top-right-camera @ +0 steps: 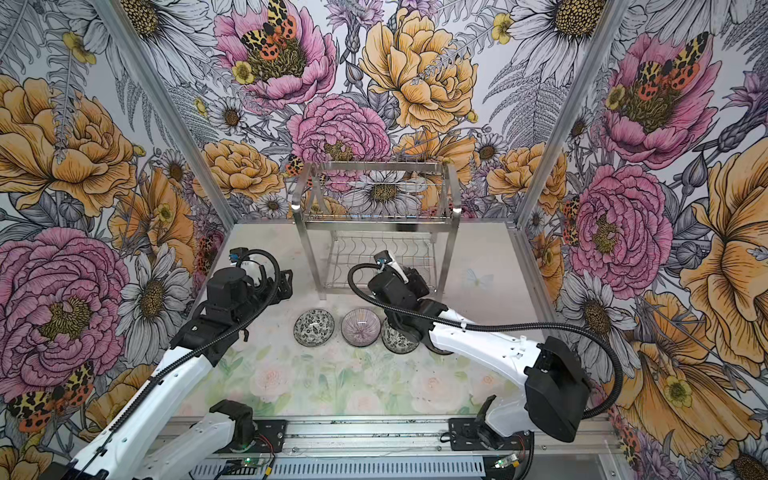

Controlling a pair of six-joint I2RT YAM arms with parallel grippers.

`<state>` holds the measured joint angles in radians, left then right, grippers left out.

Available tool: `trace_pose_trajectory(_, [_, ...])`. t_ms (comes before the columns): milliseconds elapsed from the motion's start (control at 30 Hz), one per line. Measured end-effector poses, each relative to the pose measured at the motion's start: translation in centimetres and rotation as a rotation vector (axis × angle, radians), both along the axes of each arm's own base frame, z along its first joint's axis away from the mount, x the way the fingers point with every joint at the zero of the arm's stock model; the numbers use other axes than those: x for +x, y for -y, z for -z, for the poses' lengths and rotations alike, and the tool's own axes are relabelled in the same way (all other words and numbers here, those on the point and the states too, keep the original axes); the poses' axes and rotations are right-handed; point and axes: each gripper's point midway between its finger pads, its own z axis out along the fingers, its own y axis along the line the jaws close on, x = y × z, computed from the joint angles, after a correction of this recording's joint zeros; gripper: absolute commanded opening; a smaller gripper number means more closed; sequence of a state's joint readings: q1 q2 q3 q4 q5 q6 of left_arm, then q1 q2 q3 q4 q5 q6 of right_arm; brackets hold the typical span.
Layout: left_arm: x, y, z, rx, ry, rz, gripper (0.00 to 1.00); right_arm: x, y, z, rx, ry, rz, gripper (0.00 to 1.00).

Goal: Load the bowls into the dish rack
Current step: 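Carry the bowl into the rack with the right gripper while the left withdraws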

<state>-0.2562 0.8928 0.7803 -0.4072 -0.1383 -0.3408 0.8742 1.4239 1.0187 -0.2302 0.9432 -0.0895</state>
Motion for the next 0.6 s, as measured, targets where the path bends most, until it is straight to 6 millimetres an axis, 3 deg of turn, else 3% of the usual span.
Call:
trace_pose_trajectory(233, [0.3, -0.3, 0.4, -0.005, -0.008, -0.006, 0.99, 1.8, -0.5, -0.1, -0.235, 0.076, 0.045, 0.0])
trace_pose_trajectory(600, [0.8, 0.1, 2.4, -0.001, -0.066, 0.009, 0.99, 6.6, -2.0, 2.4, -0.427, 0.082, 0.088, 0.0])
